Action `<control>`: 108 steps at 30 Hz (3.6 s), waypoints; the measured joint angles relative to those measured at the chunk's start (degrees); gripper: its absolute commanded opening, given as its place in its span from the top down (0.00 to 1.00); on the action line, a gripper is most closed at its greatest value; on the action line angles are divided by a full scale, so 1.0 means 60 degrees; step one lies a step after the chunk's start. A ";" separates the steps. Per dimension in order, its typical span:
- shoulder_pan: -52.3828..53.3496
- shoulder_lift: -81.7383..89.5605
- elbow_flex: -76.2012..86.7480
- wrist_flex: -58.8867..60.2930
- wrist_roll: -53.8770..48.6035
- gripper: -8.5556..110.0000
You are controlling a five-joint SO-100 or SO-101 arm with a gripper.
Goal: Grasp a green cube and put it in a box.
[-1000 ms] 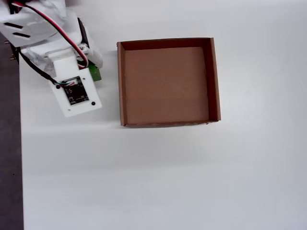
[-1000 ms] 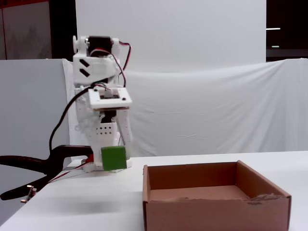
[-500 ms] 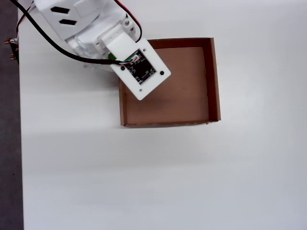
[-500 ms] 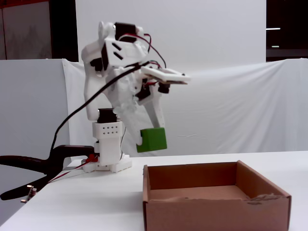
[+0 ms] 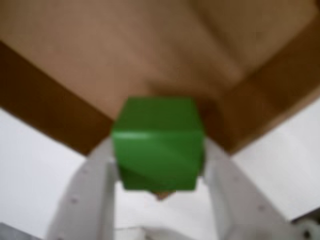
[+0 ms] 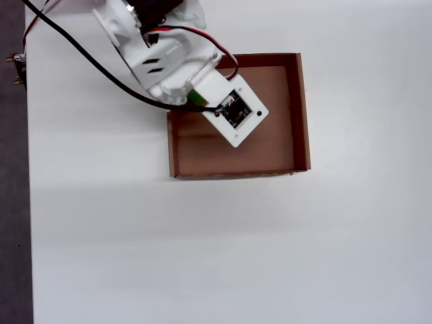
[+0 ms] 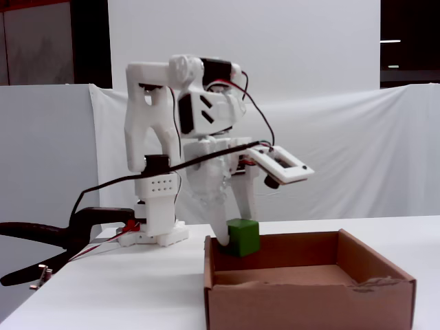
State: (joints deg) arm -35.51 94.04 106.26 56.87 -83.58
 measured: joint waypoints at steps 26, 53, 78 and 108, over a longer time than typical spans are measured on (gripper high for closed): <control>-0.0381 -0.1758 -0.0073 -0.0864 0.0000 0.79; -0.0220 -0.2256 -0.0337 -0.0879 -0.0044 0.75; 0.5303 0.7427 0.4995 0.2007 0.2212 0.75; 0.6563 1.4663 1.0723 0.2402 0.3428 0.75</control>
State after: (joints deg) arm 3.87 182.02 170.60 71.28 -63.02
